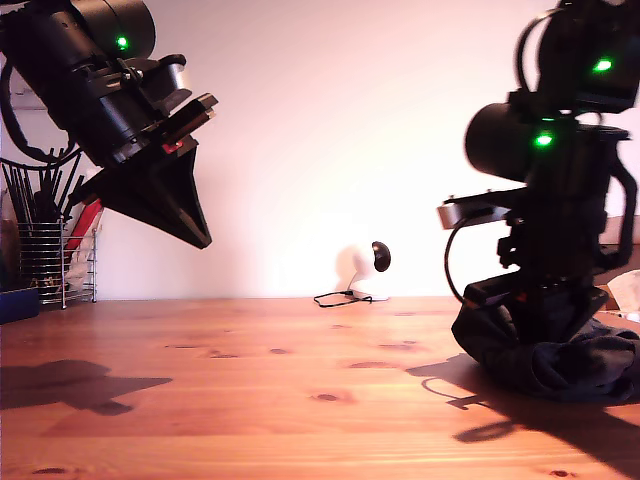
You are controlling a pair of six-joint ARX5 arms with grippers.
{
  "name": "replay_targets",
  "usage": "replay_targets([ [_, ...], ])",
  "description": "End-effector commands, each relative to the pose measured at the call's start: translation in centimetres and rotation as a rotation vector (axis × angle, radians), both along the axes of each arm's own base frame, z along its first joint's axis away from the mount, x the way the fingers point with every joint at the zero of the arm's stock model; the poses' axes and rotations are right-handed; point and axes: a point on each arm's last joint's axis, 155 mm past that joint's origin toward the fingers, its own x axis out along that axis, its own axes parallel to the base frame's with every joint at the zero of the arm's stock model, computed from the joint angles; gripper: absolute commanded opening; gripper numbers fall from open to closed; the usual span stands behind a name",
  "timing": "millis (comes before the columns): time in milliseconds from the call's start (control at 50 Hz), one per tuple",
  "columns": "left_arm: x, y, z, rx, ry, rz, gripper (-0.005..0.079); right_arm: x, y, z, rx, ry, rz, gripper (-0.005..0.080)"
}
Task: Fold the underwear in front of you. After folding it, place it to the right side.
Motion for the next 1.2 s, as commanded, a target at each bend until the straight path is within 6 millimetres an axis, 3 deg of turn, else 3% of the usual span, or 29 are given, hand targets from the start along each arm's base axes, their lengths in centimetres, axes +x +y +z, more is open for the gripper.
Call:
replay_targets([
  [0,0.2,0.0,0.5,-0.007,-0.035,-0.013,-0.0019,-5.1,-1.2,-3.8,-0.022,0.177,-0.012,-0.0011],
  [220,0.7,0.2,1.7,-0.004,-0.096,-0.005,-0.0019,-2.6,1.1,3.6,0.144,-0.037,-0.018,-0.0011],
  [360,1.5,0.3,4.0,-0.033,-0.213,0.012,-0.0019,-1.3,2.3,8.5,0.244,-0.188,-0.014,-0.0011],
  [620,0.0,1.8,6.8,-0.103,-0.393,0.036,-0.0019,-0.8,4.5,14.6,0.39,-0.37,0.041,-0.0011],
  [780,-1.9,2.6,8.4,-0.161,-0.524,0.047,-0.0019,-2.1,6.4,18.1,0.481,-0.506,0.081,-0.0011],
  [960,-3.9,3.4,9.8,-0.207,-0.641,0.049,-0.0019,-4.9,7.3,19.6,0.561,-0.637,0.126,-0.0011],
  [1080,-5.2,3.9,10.7,-0.241,-0.728,0.052,-0.0019,-6.5,7.1,20.7,0.604,-0.759,0.134,-0.0011],
  [1180,-6.2,4.3,11.9,-0.276,-0.824,0.058,-0.0019,-7.8,6.9,23.1,0.664,-0.901,0.145,-0.0011],
])
